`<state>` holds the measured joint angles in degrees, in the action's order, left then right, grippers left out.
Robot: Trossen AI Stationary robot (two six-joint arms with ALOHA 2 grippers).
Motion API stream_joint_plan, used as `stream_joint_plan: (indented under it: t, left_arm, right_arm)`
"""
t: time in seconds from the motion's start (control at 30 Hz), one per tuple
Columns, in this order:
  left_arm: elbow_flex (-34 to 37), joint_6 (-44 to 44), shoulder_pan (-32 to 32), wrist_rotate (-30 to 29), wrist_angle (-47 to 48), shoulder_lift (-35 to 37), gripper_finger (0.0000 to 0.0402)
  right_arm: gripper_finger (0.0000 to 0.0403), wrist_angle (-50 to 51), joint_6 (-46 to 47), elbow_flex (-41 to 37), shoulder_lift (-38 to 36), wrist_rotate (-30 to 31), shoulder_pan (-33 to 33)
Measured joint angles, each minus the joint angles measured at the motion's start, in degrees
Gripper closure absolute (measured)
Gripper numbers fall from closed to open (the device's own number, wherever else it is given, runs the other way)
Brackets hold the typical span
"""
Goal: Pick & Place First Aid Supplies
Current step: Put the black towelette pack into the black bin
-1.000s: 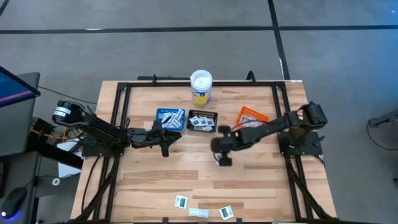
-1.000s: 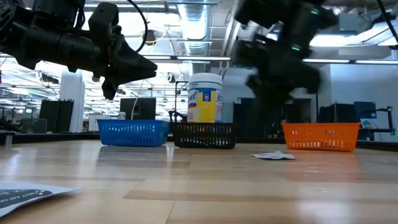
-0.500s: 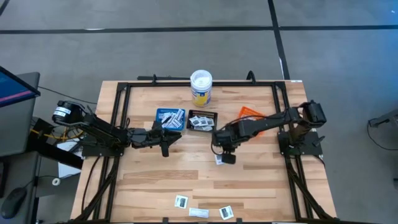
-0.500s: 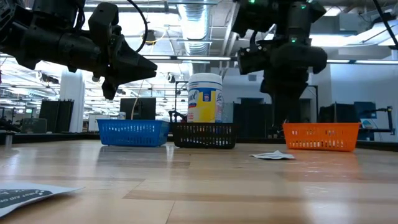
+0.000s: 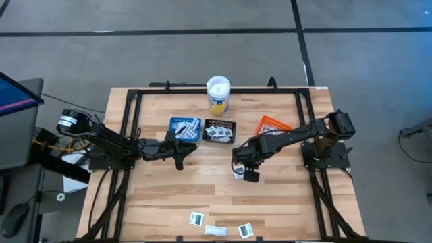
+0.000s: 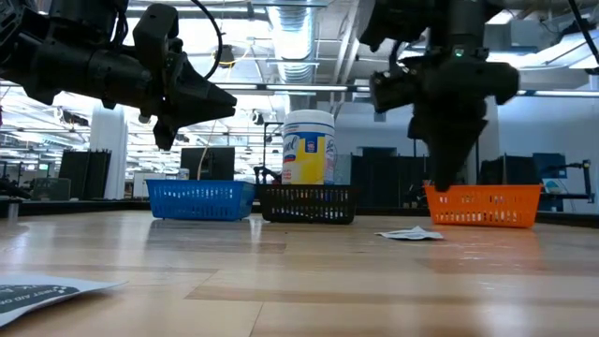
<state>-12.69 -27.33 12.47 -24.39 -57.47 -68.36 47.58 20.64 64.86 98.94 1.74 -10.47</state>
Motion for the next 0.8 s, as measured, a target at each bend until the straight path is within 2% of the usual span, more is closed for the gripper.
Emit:
stream_joint_plan:
  t: [0.1,0.23,0.43,0.57,0.7,0.8]
  left_arm:
    - [0.0,0.0,0.0,0.0,0.0,0.0,0.0325]
    - [0.0,0.0,0.0,0.0,0.0,0.0,0.0325]
    - [0.0,0.0,0.0,0.0,0.0,0.0,0.0325]
    - [0.0,0.0,0.0,0.0,0.0,0.0,0.0325]
    - [0.0,0.0,0.0,0.0,0.0,0.0,0.0325]
    - [0.0,0.0,0.0,0.0,0.0,0.0,0.0325]
  right_arm:
    - [0.0398,2.6,-3.8,0.0,-0.9,0.4,-0.9]
    - [0.0399,-0.3,-5.6,-0.7,-4.1,0.7,-2.6]
    - [0.0399,-5.8,-4.0,-9.4,-13.7,1.2,-4.6]
    - [0.04,-16.4,-4.5,-17.6,-19.1,6.7,-5.5]
    - [0.0402,-31.3,-4.8,-22.1,-20.2,7.3,-5.1]
    - [0.0401,-35.2,-7.1,-22.2,-19.4,6.6,-4.3]
